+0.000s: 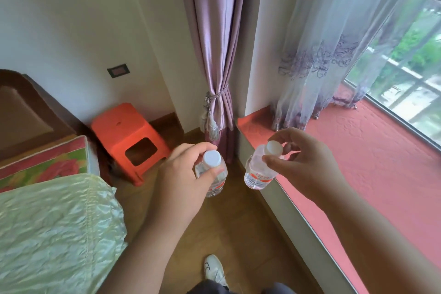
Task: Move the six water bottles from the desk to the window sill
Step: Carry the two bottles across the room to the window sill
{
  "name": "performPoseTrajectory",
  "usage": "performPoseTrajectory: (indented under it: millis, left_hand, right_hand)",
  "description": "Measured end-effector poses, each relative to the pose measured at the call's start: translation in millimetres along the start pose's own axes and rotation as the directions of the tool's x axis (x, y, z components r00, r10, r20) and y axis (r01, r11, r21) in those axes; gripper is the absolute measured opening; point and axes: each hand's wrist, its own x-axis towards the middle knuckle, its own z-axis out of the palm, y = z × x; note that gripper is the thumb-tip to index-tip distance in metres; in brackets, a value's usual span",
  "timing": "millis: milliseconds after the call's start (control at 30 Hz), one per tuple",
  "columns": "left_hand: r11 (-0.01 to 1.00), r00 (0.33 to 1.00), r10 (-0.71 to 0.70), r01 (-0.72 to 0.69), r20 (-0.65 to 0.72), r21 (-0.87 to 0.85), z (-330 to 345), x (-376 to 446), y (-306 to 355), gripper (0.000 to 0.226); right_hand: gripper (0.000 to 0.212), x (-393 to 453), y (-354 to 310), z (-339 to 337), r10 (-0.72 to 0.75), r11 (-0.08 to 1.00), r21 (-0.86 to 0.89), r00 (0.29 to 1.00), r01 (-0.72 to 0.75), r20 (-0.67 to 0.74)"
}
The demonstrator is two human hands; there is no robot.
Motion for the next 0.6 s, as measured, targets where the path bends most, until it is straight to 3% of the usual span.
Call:
performPoseTrajectory:
  millis: [267, 600]
  left_hand:
    - [0.996, 0.992, 0.081, -0.077, 0.099, -0.039, 9, 60, -29, 0.035]
    - [0.993, 0.976, 0.107, -0.098, 0.190, -0.060, 57, 134, -15, 0.034]
  right_hand:
    - [0.029, 24, -3, 16, 0.050, 0.999, 0.004, 0.996, -0.050, -0.075]
    - [0.025, 82, 32, 8, 0.158, 0.987, 0.038, 0.981, -0.155, -0.111]
